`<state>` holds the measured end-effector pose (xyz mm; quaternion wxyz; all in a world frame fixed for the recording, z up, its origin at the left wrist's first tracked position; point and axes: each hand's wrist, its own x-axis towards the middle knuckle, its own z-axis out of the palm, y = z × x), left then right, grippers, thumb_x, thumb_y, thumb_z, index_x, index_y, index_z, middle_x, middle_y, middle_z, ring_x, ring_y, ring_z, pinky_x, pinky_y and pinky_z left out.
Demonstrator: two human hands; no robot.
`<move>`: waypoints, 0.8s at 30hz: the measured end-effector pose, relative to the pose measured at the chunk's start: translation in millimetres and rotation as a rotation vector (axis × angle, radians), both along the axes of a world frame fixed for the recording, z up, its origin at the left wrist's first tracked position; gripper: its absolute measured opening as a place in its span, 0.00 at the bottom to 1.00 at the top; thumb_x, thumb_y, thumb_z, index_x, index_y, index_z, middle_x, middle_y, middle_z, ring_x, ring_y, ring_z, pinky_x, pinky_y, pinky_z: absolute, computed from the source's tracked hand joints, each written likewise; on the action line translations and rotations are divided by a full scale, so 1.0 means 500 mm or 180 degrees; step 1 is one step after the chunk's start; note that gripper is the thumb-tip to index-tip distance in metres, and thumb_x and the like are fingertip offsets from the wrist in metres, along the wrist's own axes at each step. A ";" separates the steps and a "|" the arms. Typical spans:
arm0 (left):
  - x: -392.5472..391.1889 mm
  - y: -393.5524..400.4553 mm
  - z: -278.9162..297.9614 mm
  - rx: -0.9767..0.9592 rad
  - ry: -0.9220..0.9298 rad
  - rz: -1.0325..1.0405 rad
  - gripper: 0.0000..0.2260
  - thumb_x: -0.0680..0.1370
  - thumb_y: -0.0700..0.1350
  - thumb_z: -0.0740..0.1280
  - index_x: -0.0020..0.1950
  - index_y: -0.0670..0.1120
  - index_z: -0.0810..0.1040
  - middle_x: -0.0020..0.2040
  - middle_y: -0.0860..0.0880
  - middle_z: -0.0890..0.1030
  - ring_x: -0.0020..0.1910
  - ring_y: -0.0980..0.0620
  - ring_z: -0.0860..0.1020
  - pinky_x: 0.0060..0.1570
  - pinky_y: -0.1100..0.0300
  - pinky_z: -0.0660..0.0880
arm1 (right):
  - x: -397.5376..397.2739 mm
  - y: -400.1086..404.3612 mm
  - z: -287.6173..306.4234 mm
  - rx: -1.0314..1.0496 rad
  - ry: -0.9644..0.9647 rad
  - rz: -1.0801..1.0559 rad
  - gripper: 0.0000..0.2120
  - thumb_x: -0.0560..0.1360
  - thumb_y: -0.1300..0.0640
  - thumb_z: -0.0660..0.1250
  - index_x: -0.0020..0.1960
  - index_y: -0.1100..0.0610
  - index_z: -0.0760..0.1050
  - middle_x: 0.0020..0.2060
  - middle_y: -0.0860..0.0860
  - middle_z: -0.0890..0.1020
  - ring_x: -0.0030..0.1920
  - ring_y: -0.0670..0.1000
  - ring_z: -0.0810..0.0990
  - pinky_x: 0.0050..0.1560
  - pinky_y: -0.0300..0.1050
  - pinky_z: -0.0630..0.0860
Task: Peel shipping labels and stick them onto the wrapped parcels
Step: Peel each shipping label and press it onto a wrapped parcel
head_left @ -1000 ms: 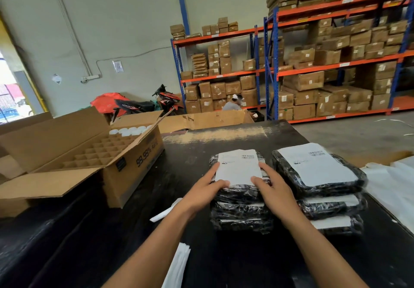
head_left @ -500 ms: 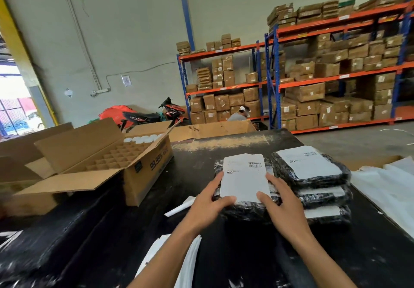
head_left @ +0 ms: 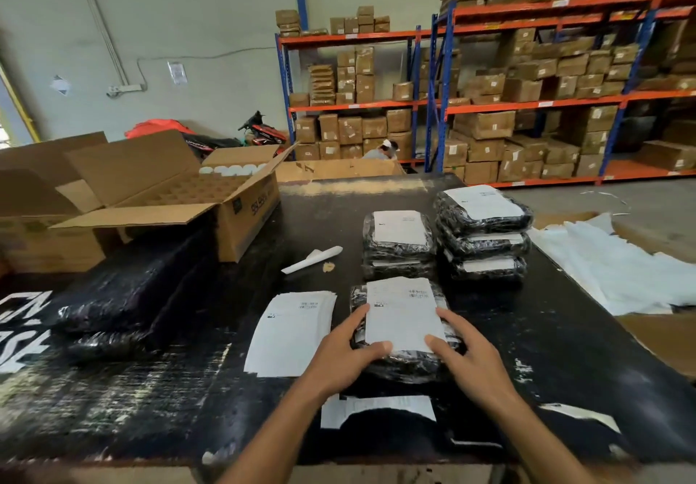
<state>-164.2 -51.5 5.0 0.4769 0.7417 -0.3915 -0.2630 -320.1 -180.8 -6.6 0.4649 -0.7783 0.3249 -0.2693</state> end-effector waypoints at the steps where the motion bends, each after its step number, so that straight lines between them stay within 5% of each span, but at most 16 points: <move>1: -0.007 0.006 -0.007 0.0047 0.0032 -0.0013 0.31 0.75 0.48 0.71 0.75 0.56 0.62 0.67 0.59 0.71 0.63 0.61 0.69 0.59 0.66 0.65 | -0.007 0.007 -0.006 -0.0004 0.0025 0.0003 0.23 0.75 0.53 0.68 0.69 0.49 0.69 0.68 0.46 0.71 0.63 0.44 0.69 0.60 0.42 0.67; 5: -0.031 0.022 -0.027 0.0190 0.0149 -0.0065 0.29 0.76 0.46 0.70 0.74 0.55 0.63 0.62 0.60 0.71 0.61 0.60 0.69 0.57 0.65 0.65 | -0.022 0.024 -0.033 0.0032 0.0150 -0.0003 0.23 0.75 0.54 0.67 0.69 0.50 0.69 0.69 0.47 0.71 0.62 0.43 0.68 0.61 0.41 0.67; 11: -0.040 0.028 -0.032 0.0303 0.0190 -0.0201 0.30 0.77 0.46 0.68 0.76 0.55 0.58 0.66 0.59 0.69 0.63 0.60 0.67 0.59 0.65 0.64 | -0.030 0.031 -0.056 -0.0056 0.0388 -0.0081 0.24 0.75 0.45 0.65 0.69 0.41 0.65 0.74 0.46 0.65 0.74 0.50 0.62 0.71 0.60 0.62; 17: -0.028 0.030 -0.034 0.0516 -0.0034 -0.0356 0.33 0.77 0.52 0.67 0.78 0.54 0.54 0.76 0.54 0.62 0.73 0.54 0.63 0.66 0.62 0.62 | -0.031 0.041 -0.045 -0.0174 0.0422 -0.0056 0.23 0.76 0.48 0.65 0.70 0.44 0.65 0.72 0.46 0.66 0.71 0.49 0.65 0.70 0.53 0.65; 24: 0.009 0.014 -0.008 0.1256 -0.0606 -0.0687 0.34 0.77 0.58 0.65 0.78 0.56 0.51 0.76 0.52 0.64 0.70 0.51 0.69 0.64 0.59 0.67 | -0.002 0.008 -0.023 -0.0424 0.0756 -0.0144 0.22 0.75 0.55 0.67 0.68 0.53 0.69 0.75 0.54 0.60 0.74 0.52 0.60 0.68 0.47 0.62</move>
